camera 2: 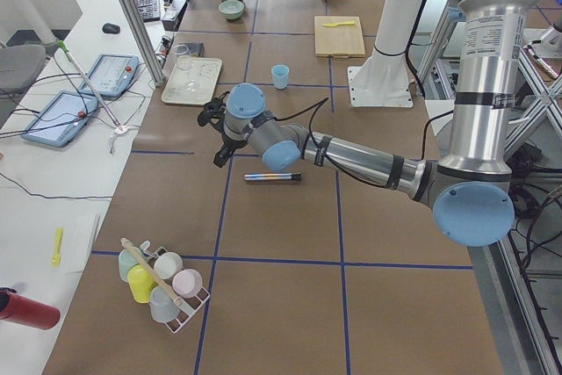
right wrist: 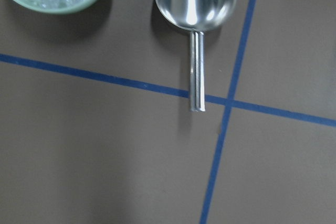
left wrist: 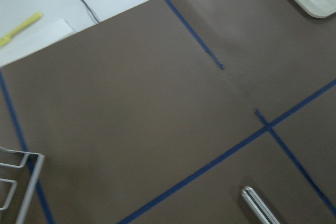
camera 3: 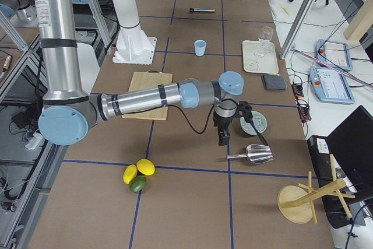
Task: Squeeze lemon into cup
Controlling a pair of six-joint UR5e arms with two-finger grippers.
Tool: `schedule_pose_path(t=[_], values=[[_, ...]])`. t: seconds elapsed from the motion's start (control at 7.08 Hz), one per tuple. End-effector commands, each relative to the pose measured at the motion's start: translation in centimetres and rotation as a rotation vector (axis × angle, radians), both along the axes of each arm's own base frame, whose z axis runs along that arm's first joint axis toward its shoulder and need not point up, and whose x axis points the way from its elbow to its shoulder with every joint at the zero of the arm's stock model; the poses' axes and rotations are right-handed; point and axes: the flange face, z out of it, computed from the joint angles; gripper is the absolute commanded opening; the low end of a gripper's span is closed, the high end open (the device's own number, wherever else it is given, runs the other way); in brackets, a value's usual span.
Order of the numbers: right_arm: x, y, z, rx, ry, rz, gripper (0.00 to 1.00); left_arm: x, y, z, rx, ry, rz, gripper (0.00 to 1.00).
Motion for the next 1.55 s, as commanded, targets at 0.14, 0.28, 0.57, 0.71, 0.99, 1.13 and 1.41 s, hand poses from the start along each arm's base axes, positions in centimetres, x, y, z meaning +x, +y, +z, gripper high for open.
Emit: schedule_pose_path(t=[0.14, 0.28, 0.57, 0.71, 0.99, 1.13, 1.41], values=[[2.8, 3.2, 3.7, -0.023, -0.001, 0.005, 1.00, 7.7, 0.2, 3.9, -0.255, -0.065, -0.149, 0.89], [2.9, 3.5, 4.0, -0.026, 0.001, 0.003, 1.00, 10.5, 0.7, 5.0, -0.357, -0.065, -0.196, 0.77], [2.9, 3.9, 4.2, -0.031, -0.007, 0.001, 1.00, 17.0, 2.3, 5.8, -0.426, -0.096, -0.221, 0.76], [2.9, 4.1, 4.4, -0.024, -0.006, -0.013, 1.00, 19.2, 2.2, 5.9, -0.434, -0.103, -0.201, 0.76], [3.4, 4.2, 4.6, -0.025, -0.006, -0.006, 1.00, 21.4, 2.8, 6.2, -0.452, -0.111, -0.182, 0.76], [3.5, 4.4, 4.7, -0.027, -0.005, -0.006, 1.00, 21.4, 2.6, 7.0, -0.446, -0.131, -0.203, 0.74], [3.5, 4.5, 4.9, -0.029, -0.005, -0.005, 1.00, 21.8, 2.1, 7.9, -0.449, -0.146, -0.205, 0.70]])
